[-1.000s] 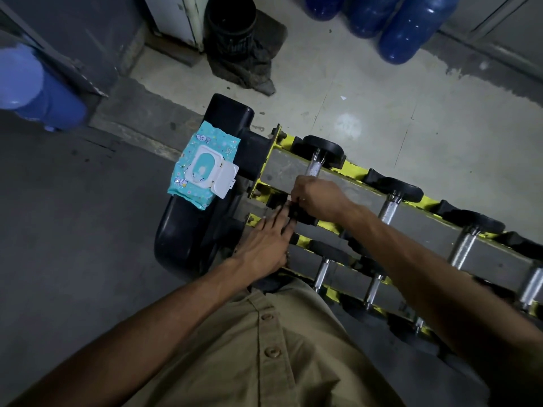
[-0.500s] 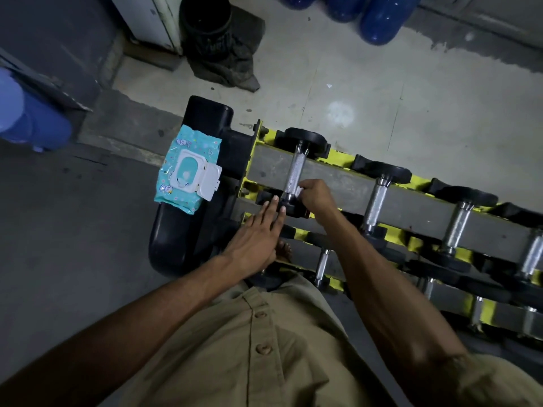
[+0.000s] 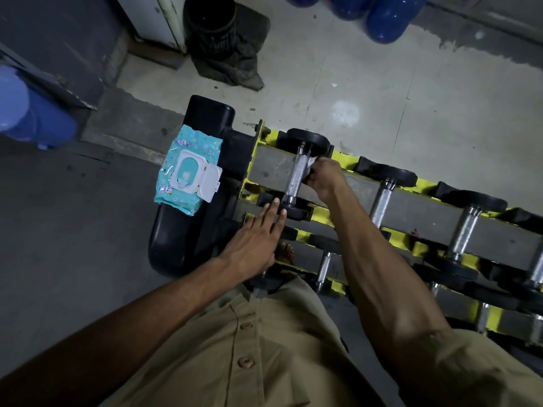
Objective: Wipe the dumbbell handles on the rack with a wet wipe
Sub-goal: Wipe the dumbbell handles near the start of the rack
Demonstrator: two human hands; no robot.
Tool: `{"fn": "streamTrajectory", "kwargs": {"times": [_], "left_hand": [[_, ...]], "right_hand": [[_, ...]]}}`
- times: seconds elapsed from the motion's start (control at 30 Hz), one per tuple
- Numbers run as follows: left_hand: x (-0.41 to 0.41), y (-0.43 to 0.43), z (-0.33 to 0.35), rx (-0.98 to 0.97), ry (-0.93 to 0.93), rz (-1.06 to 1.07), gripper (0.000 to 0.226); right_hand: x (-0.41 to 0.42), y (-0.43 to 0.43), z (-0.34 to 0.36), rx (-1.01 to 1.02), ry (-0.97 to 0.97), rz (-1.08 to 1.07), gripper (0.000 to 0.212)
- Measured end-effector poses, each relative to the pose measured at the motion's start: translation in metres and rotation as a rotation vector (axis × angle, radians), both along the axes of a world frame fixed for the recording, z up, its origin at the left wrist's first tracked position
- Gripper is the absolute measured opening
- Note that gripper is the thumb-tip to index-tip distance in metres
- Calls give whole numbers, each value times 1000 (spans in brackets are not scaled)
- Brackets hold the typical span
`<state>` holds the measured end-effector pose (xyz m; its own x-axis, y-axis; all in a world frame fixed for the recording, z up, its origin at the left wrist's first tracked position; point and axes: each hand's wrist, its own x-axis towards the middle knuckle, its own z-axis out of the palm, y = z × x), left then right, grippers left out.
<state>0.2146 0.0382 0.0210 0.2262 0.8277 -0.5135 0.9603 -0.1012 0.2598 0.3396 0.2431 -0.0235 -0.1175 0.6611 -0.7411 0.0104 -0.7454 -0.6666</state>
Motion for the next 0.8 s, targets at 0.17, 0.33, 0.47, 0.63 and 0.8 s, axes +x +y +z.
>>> {"fn": "streamTrajectory", "kwargs": {"times": [0.17, 0.33, 0.47, 0.63, 0.8], "left_hand": [[0, 0, 3, 20, 8, -2, 101], [0, 1, 4, -14, 21, -29, 103], [-1, 2, 5, -3, 27, -29, 100], [2, 0, 7, 14, 21, -16, 99], [1, -1, 4, 35, 11, -7, 95]], "right_hand": [[-1, -1, 6, -72, 293, 15, 37], [-17, -9, 0, -86, 287, -212, 31], [-18, -32, -7, 45, 44, -283, 21], [-10, -55, -1, 703, -534, 20, 21], [-1, -31, 13, 1312, -1142, 758, 37]]}}
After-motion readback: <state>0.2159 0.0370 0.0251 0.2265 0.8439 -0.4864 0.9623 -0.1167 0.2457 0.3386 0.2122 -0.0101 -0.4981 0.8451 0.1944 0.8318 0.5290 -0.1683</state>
